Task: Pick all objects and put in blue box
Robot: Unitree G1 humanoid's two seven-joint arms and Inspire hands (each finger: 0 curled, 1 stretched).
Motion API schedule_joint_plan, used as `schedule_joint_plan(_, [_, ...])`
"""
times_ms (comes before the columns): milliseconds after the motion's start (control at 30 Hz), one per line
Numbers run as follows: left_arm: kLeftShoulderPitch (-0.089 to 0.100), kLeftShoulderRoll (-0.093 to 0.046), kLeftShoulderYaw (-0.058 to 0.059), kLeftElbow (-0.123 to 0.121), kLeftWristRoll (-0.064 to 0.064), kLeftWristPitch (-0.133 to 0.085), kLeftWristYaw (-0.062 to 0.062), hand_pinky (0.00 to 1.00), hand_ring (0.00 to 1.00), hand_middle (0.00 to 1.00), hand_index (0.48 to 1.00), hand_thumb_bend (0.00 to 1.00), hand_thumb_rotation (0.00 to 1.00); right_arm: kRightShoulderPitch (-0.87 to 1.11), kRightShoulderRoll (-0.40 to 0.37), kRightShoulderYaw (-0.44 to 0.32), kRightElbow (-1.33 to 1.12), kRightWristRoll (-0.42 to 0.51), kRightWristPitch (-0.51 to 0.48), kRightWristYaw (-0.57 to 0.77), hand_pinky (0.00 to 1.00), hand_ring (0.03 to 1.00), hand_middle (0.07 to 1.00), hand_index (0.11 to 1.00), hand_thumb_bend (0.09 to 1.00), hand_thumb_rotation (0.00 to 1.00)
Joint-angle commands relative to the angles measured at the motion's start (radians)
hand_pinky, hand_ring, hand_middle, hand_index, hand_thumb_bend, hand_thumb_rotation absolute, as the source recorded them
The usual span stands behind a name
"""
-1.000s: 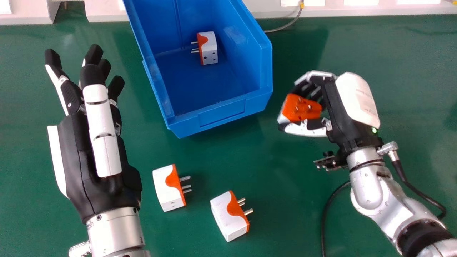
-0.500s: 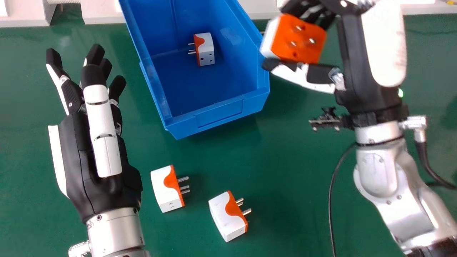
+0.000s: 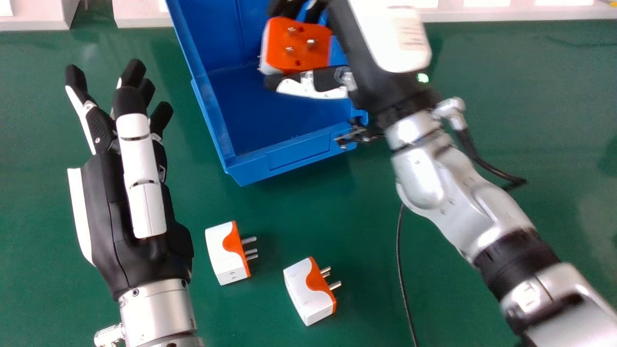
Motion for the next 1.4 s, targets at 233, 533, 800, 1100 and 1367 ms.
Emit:
schedule_joint_plan(233, [-0.013, -0.073, 0.000, -0.004, 0.008, -0.035, 0.004, 0.91, 0.93, 0.92, 0.905, 0.57, 0.81, -0.118, 0.030, 0.075, 0.274, -0.020, 0.032, -0.069, 0.33, 0.412, 0.504, 0.509, 0.496, 0.00])
schedule_joint_plan(533, [-0.018, -0.071, -0.002, 0.000, 0.014, -0.032, 0.001, 0.91, 0.94, 0.93, 0.915, 0.57, 0.82, -0.074, -0.002, 0.149, 0.156, -0.077, 0.146, -0.072, 0.90, 0.954, 0.976, 0.949, 0.950, 0.39])
schedule_joint_plan(800, [-0.026, -0.075, -0.007, 0.000, 0.020, -0.021, 0.008, 0.91, 0.94, 0.93, 0.915, 0.57, 0.83, -0.031, -0.037, 0.134, 0.013, -0.080, 0.126, -0.136, 1.00, 1.000, 1.000, 1.000, 1.000, 0.69])
schedule_joint_plan(1100, [-0.026, -0.074, -0.007, 0.001, 0.022, -0.033, 0.005, 0.91, 0.94, 0.93, 0.916, 0.57, 0.83, -0.005, -0.049, 0.124, -0.084, -0.084, 0.112, -0.208, 1.00, 1.000, 1.000, 1.000, 1.000, 0.80])
schedule_joint_plan(1367, [-0.005, -0.081, -0.025, -0.024, 0.030, -0.020, 0.025, 0.90, 0.93, 0.92, 0.900, 0.58, 0.81, 0.210, -0.083, 0.062, -0.396, -0.074, 0.127, -0.238, 1.00, 1.000, 1.000, 1.000, 1.000, 0.87])
